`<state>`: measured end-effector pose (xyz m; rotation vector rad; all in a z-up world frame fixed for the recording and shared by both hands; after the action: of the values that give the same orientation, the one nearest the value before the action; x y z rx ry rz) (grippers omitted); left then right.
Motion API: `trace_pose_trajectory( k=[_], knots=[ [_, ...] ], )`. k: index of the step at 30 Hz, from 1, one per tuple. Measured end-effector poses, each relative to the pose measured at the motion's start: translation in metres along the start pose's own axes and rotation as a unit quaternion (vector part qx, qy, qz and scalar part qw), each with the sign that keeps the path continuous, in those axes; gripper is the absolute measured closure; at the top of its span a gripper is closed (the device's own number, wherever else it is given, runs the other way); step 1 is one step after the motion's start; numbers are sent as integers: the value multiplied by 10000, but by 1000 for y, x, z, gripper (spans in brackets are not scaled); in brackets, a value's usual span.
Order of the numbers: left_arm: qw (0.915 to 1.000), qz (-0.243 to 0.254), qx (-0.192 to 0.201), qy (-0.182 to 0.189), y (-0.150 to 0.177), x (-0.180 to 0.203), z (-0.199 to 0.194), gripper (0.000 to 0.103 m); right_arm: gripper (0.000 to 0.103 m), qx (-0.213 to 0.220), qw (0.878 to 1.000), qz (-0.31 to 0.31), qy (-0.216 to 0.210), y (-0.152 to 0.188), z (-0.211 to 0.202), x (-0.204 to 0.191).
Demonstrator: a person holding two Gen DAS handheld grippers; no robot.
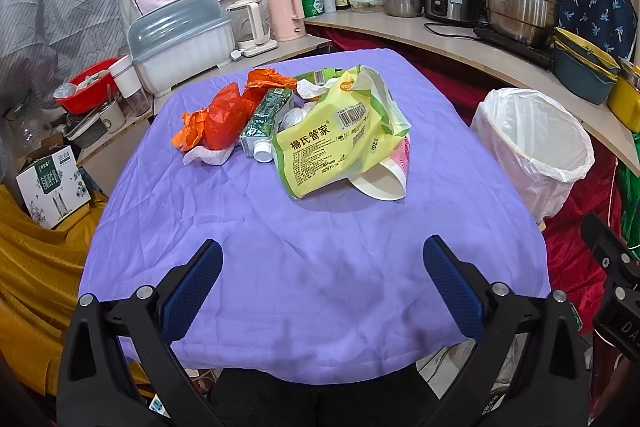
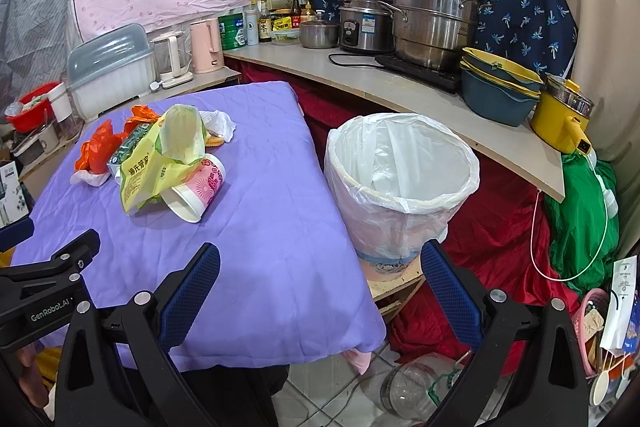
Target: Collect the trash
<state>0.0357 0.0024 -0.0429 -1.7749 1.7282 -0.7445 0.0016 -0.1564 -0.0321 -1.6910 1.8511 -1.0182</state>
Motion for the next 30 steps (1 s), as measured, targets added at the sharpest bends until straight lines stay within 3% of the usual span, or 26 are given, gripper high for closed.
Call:
trace_pose_trajectory(
  k=[30],
  knots=[
    [9998,-79,-99,140,-6,-1,7,7,7,-13,10000,61,-18,-10,2,-2]
  ],
)
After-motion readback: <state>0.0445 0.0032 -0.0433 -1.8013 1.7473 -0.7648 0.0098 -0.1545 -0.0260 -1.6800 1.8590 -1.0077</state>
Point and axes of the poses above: each gripper's, at about its wrist camera, not at the fingertips, and z roughly the way its jaws point, x to its right, y to its underside, the point moved 5 cm from there along z, roughly the way its jaws point, and after that the axes turned 11 degrees about -z, right-handed, at the moved point
